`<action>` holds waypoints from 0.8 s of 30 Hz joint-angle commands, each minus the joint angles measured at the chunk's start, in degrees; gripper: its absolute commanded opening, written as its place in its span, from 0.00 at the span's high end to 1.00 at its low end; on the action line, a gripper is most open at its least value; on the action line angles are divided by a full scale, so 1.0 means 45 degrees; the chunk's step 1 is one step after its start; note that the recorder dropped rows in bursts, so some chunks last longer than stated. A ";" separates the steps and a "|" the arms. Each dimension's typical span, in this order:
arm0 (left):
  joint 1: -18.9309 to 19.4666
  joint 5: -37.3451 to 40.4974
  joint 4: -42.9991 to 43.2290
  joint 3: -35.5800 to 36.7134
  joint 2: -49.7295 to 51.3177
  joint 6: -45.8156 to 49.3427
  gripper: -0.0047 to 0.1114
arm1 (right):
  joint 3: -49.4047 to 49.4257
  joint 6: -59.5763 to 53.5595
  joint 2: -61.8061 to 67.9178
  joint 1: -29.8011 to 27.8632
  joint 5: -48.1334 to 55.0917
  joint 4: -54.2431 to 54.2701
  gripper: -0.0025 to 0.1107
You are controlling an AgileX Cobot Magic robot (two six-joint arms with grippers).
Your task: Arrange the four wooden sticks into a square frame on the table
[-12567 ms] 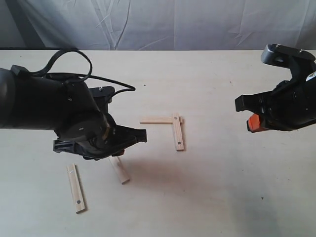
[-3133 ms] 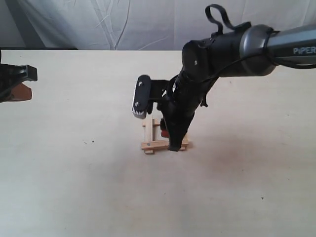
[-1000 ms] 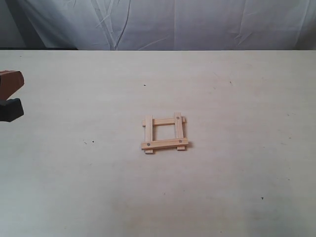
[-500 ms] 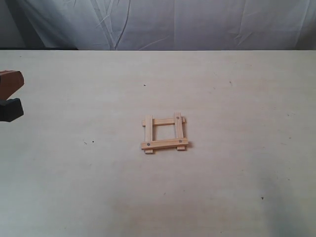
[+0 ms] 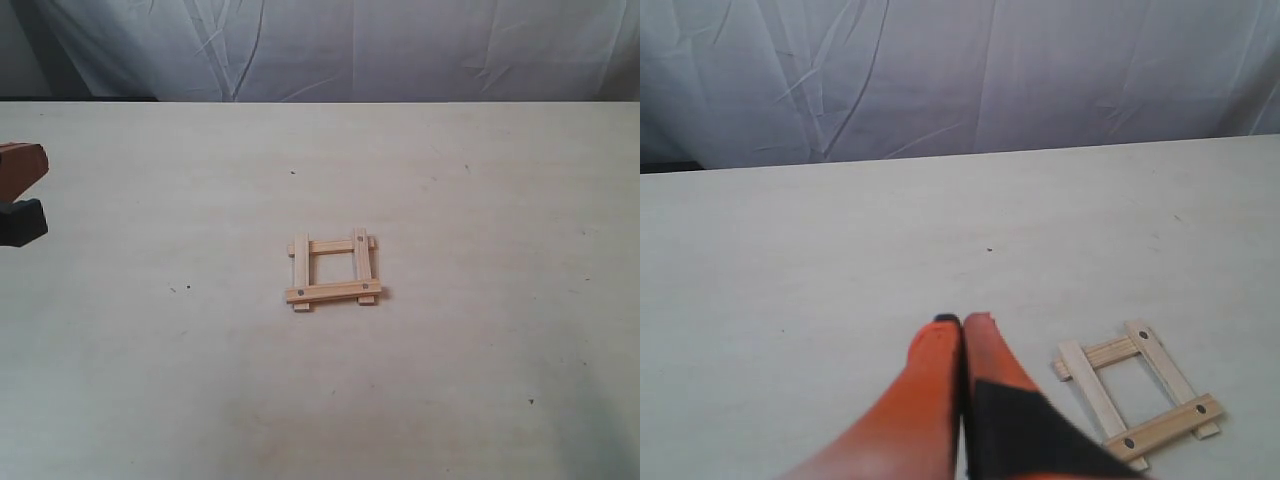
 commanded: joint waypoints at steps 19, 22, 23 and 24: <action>-0.0033 -0.0115 0.0067 0.0046 -0.0069 0.0012 0.96 | 0.1895 -0.0597 -0.1036 -0.0081 -0.1015 0.0254 0.99; -0.0033 -0.0115 0.0067 0.0046 -0.0069 0.0012 0.96 | 0.1895 -0.0597 -0.1036 -0.0081 -0.1015 0.0254 0.99; -0.0033 -0.0115 0.0067 0.0046 -0.0069 0.0012 0.96 | 0.1895 -0.0597 -0.1036 -0.0081 -0.1015 0.0254 0.99; -0.0033 -0.0115 0.0067 0.0046 -0.0069 0.0012 0.96 | 0.1895 -0.0597 -0.1036 -0.0081 -0.1015 0.0325 0.99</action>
